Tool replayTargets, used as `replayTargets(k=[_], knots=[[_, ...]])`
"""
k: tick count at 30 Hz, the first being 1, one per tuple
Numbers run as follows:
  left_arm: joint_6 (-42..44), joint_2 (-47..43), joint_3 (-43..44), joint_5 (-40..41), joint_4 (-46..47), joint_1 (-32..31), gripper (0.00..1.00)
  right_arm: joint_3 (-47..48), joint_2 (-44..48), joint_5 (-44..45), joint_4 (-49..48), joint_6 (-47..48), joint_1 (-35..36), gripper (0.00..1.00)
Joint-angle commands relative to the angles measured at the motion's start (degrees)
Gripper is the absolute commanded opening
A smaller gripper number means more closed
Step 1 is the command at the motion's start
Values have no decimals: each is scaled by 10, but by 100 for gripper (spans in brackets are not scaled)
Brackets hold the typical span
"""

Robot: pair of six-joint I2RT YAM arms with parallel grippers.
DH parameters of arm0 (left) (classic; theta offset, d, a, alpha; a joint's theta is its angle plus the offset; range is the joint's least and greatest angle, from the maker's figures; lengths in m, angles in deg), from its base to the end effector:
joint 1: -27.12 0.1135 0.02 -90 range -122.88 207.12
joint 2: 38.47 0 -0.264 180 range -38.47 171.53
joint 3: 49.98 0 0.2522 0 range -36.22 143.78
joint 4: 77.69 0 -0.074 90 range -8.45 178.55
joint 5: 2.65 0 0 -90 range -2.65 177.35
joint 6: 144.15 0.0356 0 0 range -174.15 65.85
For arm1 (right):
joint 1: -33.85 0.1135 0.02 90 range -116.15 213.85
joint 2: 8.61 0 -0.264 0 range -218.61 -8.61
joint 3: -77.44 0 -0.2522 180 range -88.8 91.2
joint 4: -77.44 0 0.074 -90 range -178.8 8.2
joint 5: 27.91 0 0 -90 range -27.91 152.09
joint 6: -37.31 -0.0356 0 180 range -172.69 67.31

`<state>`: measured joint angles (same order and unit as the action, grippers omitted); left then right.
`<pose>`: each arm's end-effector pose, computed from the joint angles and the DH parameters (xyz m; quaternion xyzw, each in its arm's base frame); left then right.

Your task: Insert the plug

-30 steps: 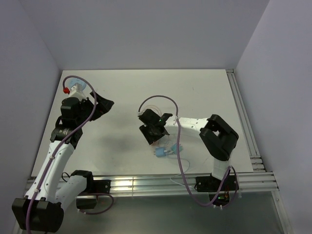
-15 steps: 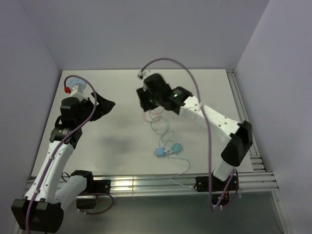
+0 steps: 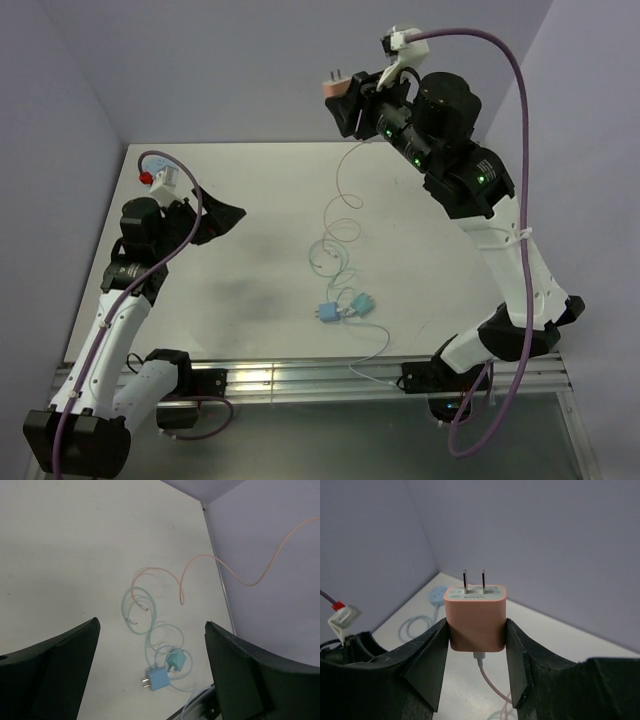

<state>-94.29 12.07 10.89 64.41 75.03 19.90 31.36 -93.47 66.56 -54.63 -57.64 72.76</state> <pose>0.1991 -0.0392 0.3314 -0.1096 0.7888 -0.3806 0.4700 0.2127 0.1681 0.5691 -0.1777 0.6772 0.2411 0.6721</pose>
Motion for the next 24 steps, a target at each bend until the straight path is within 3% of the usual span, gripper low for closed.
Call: replayTargets(k=[1, 4, 7, 10, 15, 17, 24], knots=[[-6, 14, 35, -105, 68, -2, 92, 33, 1, 5, -91, 40, -6, 0], [-20, 21, 47, -187, 102, -2, 92, 97, -27, -14, -91, 33, -9, 0], [-63, 11, 38, -239, 192, -4, 92, 141, -61, -41, -40, 21, -11, 0], [-100, 12, 48, -281, 252, -6, 93, 62, -37, -126, -48, 33, -10, 0], [-127, 35, 113, -298, 203, -7, 91, -132, 53, -287, -74, 124, -9, 0], [-129, 35, 130, -287, 178, -8, 91, -187, 81, -310, -67, 145, -9, 0], [-128, 63, 138, -301, 124, -16, 94, -217, 66, -354, 44, 215, 7, 0]])
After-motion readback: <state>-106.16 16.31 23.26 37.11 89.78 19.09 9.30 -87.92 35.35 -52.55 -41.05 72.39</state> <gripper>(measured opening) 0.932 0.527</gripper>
